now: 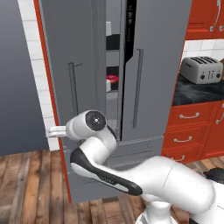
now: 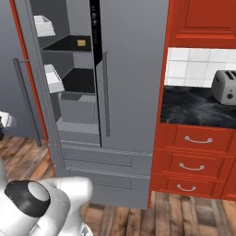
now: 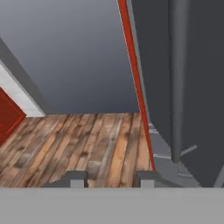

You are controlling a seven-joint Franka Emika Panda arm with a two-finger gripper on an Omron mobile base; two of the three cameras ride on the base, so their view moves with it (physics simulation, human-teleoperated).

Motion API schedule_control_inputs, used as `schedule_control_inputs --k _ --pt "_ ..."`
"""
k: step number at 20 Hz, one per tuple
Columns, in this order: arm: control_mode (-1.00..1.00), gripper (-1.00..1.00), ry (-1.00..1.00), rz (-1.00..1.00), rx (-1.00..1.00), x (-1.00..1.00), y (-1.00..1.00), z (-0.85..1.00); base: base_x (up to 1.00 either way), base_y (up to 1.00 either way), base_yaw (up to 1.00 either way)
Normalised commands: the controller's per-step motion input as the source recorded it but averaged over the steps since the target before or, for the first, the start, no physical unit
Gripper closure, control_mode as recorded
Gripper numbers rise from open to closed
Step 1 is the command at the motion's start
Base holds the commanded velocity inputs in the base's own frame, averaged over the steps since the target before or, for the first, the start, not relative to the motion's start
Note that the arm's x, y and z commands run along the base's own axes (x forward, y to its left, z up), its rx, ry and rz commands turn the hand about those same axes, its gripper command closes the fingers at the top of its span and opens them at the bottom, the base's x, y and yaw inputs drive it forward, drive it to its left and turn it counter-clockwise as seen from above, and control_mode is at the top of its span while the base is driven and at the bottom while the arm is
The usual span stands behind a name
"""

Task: Take the cake and donut from the fridge and place them on the empty tray on the dining counter.

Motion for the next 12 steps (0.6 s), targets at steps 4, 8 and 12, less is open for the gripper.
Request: schedule_control_inputs --k 4,8,12 --pt "-1.00 -1.00 0.02 0.00 0.34 -0.75 -1.00 0.07 0.00 0.00 0.00" --pt "-1.00 -1.00 0.01 -0.04 0.28 -0.29 -0.97 0.20 0.00 0.00 0.00" --pt "-1.00 -1.00 0.06 -0.11 0.20 -0.02 -0.95 0.29 0.00 0.00 0.00"
